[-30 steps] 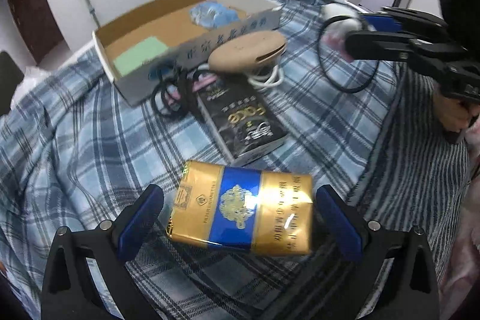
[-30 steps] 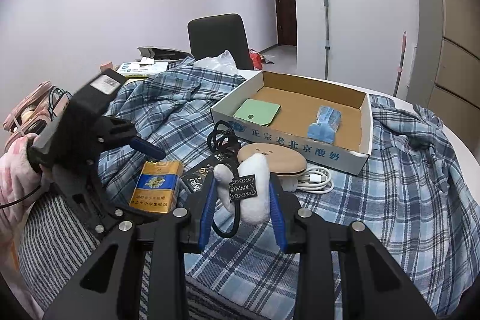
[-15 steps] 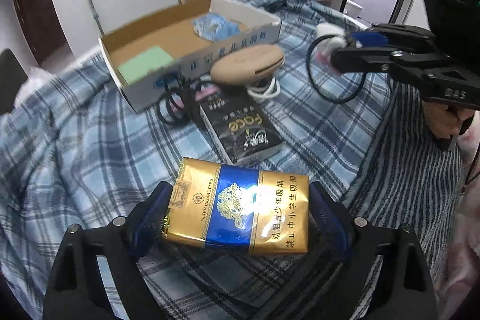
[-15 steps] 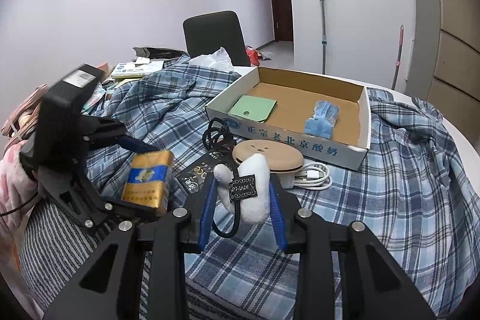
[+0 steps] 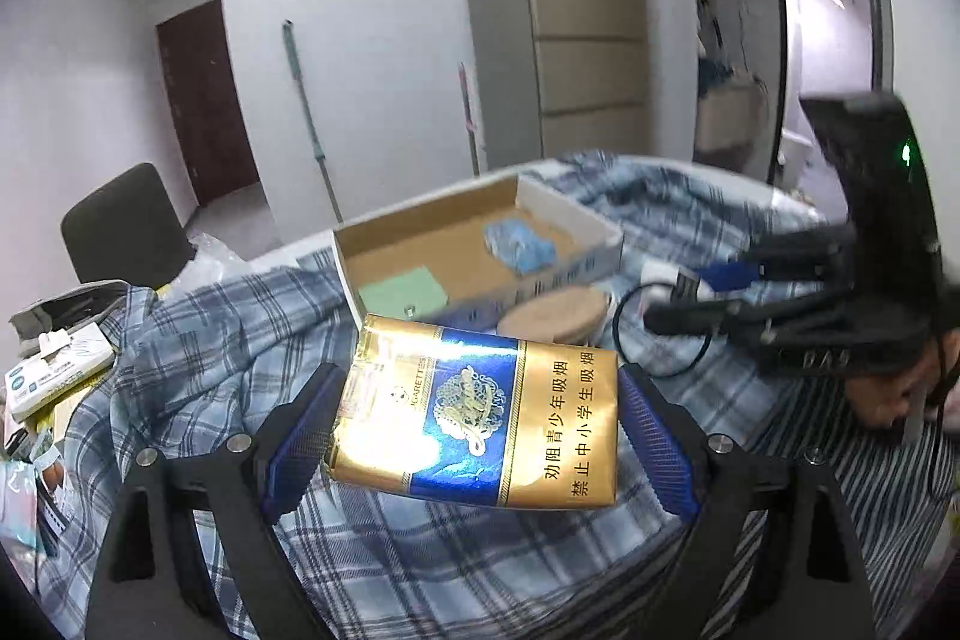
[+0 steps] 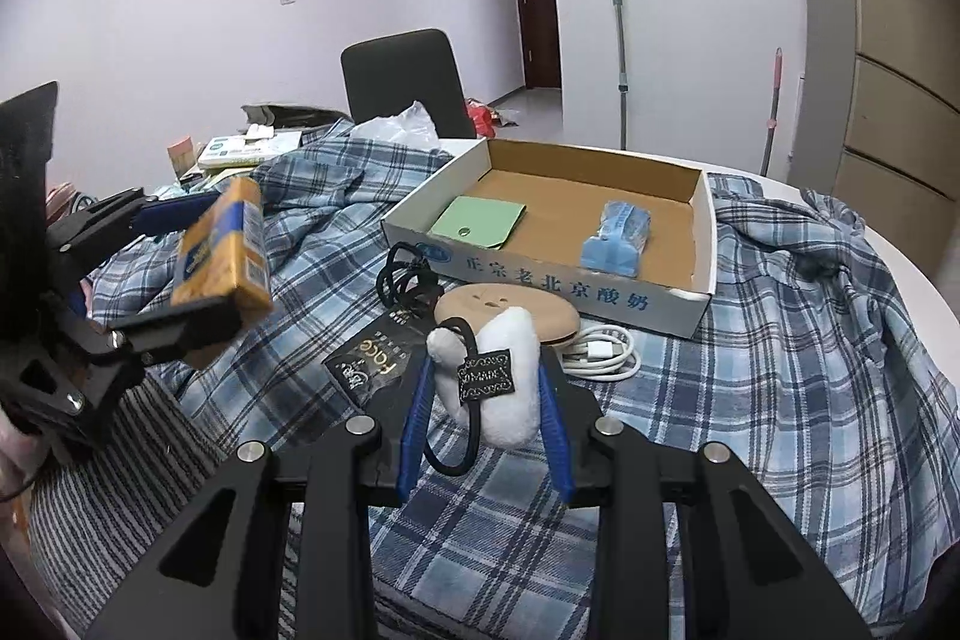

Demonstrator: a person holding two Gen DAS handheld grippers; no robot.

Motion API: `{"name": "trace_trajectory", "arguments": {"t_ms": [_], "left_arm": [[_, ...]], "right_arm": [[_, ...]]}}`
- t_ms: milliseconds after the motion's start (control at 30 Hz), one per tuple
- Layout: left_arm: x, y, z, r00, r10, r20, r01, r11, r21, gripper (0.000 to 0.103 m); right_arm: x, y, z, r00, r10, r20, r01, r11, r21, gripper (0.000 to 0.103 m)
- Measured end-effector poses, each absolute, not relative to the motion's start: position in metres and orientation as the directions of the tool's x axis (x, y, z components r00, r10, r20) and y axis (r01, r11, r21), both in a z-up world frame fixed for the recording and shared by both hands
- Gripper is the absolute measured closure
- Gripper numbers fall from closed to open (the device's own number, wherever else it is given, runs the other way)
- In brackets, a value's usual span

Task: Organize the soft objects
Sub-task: 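Lower the plush and the cigarette pack into the box and open both grippers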

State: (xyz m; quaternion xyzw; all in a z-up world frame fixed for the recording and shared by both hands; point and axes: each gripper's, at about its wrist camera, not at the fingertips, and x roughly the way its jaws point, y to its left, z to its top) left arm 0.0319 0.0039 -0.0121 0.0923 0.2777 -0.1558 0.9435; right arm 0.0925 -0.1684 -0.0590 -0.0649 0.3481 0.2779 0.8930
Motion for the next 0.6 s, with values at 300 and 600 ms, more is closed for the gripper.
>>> {"name": "trace_trajectory", "arguments": {"t_ms": [300, 600], "left_arm": [[0.028, -0.006, -0.005, 0.853, -0.195, -0.484, 0.225, 0.974, 0.005, 0.012], [0.055, -0.010, 0.038, 0.930, -0.145, -0.337, 0.151, 0.988, -0.008, 0.011]], "right_arm": [[0.085, -0.176, -0.033, 0.683, 0.426, -0.593, -0.507, 0.861, 0.034, 0.071], [0.104, -0.171, 0.033, 0.816, 0.369, -0.444, -0.434, 0.899, -0.051, 0.071]]}}
